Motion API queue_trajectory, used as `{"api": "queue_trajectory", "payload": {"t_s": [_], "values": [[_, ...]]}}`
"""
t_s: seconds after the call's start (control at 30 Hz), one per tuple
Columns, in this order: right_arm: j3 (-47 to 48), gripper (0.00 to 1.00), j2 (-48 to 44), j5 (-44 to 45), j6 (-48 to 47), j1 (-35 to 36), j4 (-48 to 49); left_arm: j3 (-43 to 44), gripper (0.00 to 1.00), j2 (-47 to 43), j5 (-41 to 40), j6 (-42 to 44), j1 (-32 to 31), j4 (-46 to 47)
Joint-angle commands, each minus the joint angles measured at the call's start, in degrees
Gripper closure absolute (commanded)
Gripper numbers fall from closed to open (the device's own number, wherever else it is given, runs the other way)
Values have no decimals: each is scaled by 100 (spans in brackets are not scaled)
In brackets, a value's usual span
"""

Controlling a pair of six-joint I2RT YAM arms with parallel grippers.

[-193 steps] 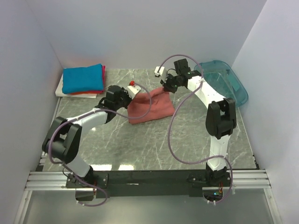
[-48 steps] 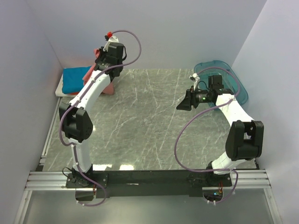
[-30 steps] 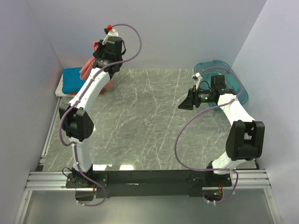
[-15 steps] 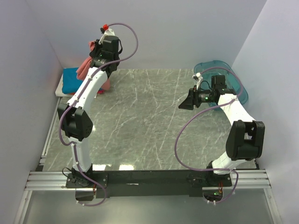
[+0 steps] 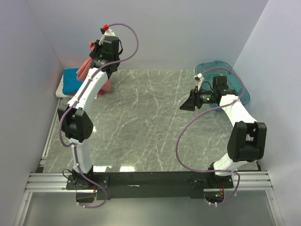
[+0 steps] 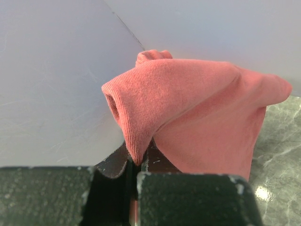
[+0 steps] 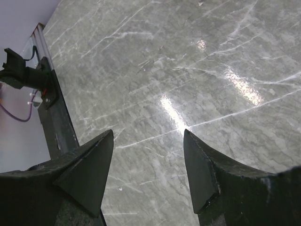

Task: Fold and stack the t-shirts
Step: Neatly place the folded tshirt to the corner

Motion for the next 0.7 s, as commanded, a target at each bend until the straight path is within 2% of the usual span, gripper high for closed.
{"api": "queue_trajectory", "payload": {"t_s": [0.0,0.67], "values": [[125,32,-48,-177,-88,-70,-21,70,100,-468,-114,112,24,386],[134,32,-39,-212,-88,-88,-38,-115,100,-600,-123,262,138,527]]}}
